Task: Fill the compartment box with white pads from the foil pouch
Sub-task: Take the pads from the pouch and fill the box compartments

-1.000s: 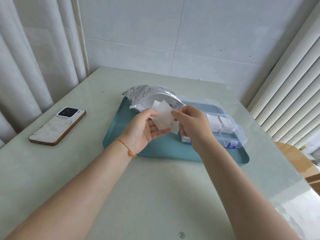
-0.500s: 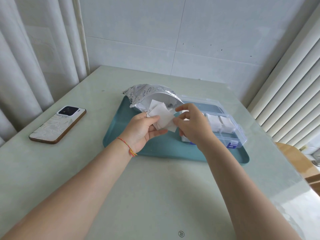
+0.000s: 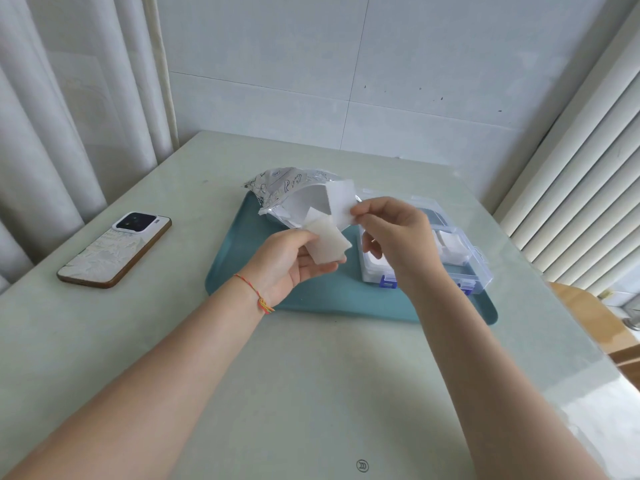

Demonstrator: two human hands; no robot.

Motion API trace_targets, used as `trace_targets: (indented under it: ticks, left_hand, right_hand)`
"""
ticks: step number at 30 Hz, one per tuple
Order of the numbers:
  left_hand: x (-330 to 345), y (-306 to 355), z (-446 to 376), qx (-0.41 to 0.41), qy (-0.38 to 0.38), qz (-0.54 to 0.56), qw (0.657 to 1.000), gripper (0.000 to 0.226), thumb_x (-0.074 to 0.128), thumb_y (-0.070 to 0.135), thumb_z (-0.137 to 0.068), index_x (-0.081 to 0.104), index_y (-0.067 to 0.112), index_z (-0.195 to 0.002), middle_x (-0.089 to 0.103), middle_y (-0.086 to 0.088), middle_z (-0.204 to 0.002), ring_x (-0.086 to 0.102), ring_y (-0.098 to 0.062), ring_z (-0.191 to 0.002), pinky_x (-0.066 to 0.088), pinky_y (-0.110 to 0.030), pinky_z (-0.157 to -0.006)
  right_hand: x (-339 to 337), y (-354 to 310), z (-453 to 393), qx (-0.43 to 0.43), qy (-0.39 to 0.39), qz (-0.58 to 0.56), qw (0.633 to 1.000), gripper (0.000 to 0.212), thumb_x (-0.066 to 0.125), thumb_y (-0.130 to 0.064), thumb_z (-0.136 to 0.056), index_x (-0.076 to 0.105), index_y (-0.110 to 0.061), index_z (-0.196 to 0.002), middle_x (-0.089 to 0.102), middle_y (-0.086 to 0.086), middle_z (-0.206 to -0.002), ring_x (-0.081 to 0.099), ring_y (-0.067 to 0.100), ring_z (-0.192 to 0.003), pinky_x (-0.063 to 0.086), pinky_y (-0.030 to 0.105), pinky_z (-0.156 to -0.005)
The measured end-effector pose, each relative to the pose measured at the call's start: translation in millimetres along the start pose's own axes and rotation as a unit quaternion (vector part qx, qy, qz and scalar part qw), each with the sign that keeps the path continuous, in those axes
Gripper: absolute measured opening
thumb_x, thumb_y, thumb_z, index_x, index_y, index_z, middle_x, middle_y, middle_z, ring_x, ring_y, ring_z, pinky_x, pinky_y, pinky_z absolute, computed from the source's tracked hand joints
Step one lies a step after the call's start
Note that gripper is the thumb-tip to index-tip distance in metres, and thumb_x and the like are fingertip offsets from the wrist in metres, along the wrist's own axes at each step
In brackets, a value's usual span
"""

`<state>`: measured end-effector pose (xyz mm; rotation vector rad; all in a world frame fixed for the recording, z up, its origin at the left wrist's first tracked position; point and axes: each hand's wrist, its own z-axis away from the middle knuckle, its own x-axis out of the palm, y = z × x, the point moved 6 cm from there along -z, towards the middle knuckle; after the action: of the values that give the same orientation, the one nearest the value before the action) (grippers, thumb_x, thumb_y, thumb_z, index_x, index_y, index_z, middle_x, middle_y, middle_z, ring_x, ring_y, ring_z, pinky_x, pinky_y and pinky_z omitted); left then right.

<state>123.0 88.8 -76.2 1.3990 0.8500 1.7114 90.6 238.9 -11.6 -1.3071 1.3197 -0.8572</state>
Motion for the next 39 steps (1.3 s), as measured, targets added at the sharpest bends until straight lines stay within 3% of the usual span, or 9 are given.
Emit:
trace_targets:
  ticks: [6, 9, 13, 17, 22, 24, 29, 34, 39]
  left_hand:
    - [0.4, 3.8, -1.1, -0.009, -0.023, 0.037, 0.999, 0.041, 0.047, 0.037, -0.1, 0.065, 0.006, -0.119, 0.071, -0.018, -0.106, 0.071, -0.032, -0.091, 0.06, -0.034, -0.067]
    - [-0.1, 2.4, -1.3, 0.012, -0.012, -0.002, 1.0, 0.022, 0.053, 0.019, -0.099, 0.066, 0.004, -0.107, 0.072, -0.015, -0.093, 0.073, -0.024, -0.078, 0.06, -0.031, -0.067]
    - [-1.1, -0.8, -2.4, 0.035, -0.019, -0.067, 0.997, 0.019, 0.05, 0.0, -0.097, 0.064, 0.0, -0.111, 0.072, -0.016, -0.098, 0.073, -0.024, -0.079, 0.059, -0.029, -0.066]
    - [2.2, -2.2, -0.6, 0.049, -0.043, -0.175, 0.982, 0.018, 0.052, -0.003, -0.096, 0.065, 0.005, -0.106, 0.071, -0.016, -0.099, 0.072, -0.029, -0.082, 0.06, -0.031, -0.064]
    - [7.6, -9.1, -0.6, 0.064, -0.069, -0.274, 0.957, 0.019, 0.057, -0.005, -0.093, 0.063, 0.003, -0.11, 0.07, -0.017, -0.098, 0.071, -0.028, -0.082, 0.057, -0.029, -0.059]
    - [7.1, -7.2, -0.9, 0.071, -0.062, -0.282, 0.955, 0.021, 0.057, -0.005, -0.094, 0.062, 0.001, -0.113, 0.071, -0.016, -0.096, 0.072, -0.025, -0.081, 0.057, -0.029, -0.059]
    - [4.2, -5.0, -0.8, 0.076, -0.047, -0.305, 0.948, 0.016, 0.058, -0.006, -0.093, 0.064, 0.002, -0.106, 0.071, -0.016, -0.093, 0.07, -0.026, -0.078, 0.058, -0.027, -0.058]
    - [0.4, -4.7, -2.0, 0.059, -0.034, -0.258, 0.964, 0.025, 0.053, -0.007, -0.093, 0.063, 0.0, -0.116, 0.07, -0.02, -0.101, 0.07, -0.032, -0.083, 0.058, -0.03, -0.058]
    - [4.2, -4.5, 1.7, -0.004, -0.065, -0.166, 0.984, 0.027, 0.044, 0.001, -0.098, 0.062, -0.001, -0.117, 0.07, -0.026, -0.105, 0.071, -0.035, -0.084, 0.059, -0.032, -0.062]
  right_hand:
    - [11.1, 8.3, 4.1, 0.013, -0.046, 0.188, 0.981, 0.02, 0.057, -0.005, -0.086, 0.074, -0.016, -0.088, 0.057, -0.019, -0.048, 0.042, 0.004, -0.033, 0.033, 0.015, -0.038]
    - [15.1, 7.1, 6.3, 0.001, -0.076, 0.211, 0.974, 0.02, 0.058, -0.007, -0.086, 0.073, -0.02, -0.086, 0.062, -0.014, -0.061, 0.047, 0.007, -0.039, 0.038, 0.018, -0.041]
    - [15.1, 7.2, 3.9, -0.029, -0.089, 0.235, 0.967, 0.011, 0.064, -0.017, -0.086, 0.071, -0.024, -0.089, 0.063, -0.005, -0.075, 0.046, 0.008, -0.05, 0.04, 0.016, -0.046]
    - [2.1, 9.8, -6.9, -0.029, -0.029, 0.208, 0.977, 0.008, 0.062, -0.024, -0.09, 0.068, -0.027, -0.093, 0.052, -0.01, -0.067, 0.042, 0.003, -0.049, 0.035, 0.014, -0.049]
    - [7.2, 10.9, -4.2, -0.049, -0.046, 0.204, 0.977, 0.003, 0.068, -0.019, -0.088, 0.071, -0.018, -0.088, 0.067, -0.008, -0.079, 0.056, 0.004, -0.064, 0.043, 0.015, -0.062]
    - [3.5, 7.5, -4.3, -0.064, -0.018, 0.177, 0.982, 0.007, 0.071, -0.014, -0.084, 0.072, -0.02, -0.082, 0.07, -0.01, -0.079, 0.062, 0.007, -0.075, 0.046, 0.016, -0.069]
    - [-2.3, 6.0, -6.6, -0.056, 0.017, 0.105, 0.993, 0.014, 0.072, -0.01, -0.084, 0.072, -0.023, -0.078, 0.071, -0.007, -0.076, 0.062, 0.002, -0.069, 0.047, 0.011, -0.065]
    - [-19.2, -8.3, -6.0, -0.095, 0.099, 0.01, 0.99, 0.016, 0.061, -0.004, -0.09, 0.066, -0.018, -0.085, 0.068, -0.011, -0.078, 0.061, 0.005, -0.068, 0.051, 0.025, -0.068]
    - [0.9, -5.3, -1.2, -0.056, -0.083, 0.02, 0.995, 0.017, 0.058, -0.001, -0.093, 0.071, -0.012, -0.09, 0.061, 0.002, -0.068, 0.046, 0.014, -0.05, 0.038, 0.022, -0.049]
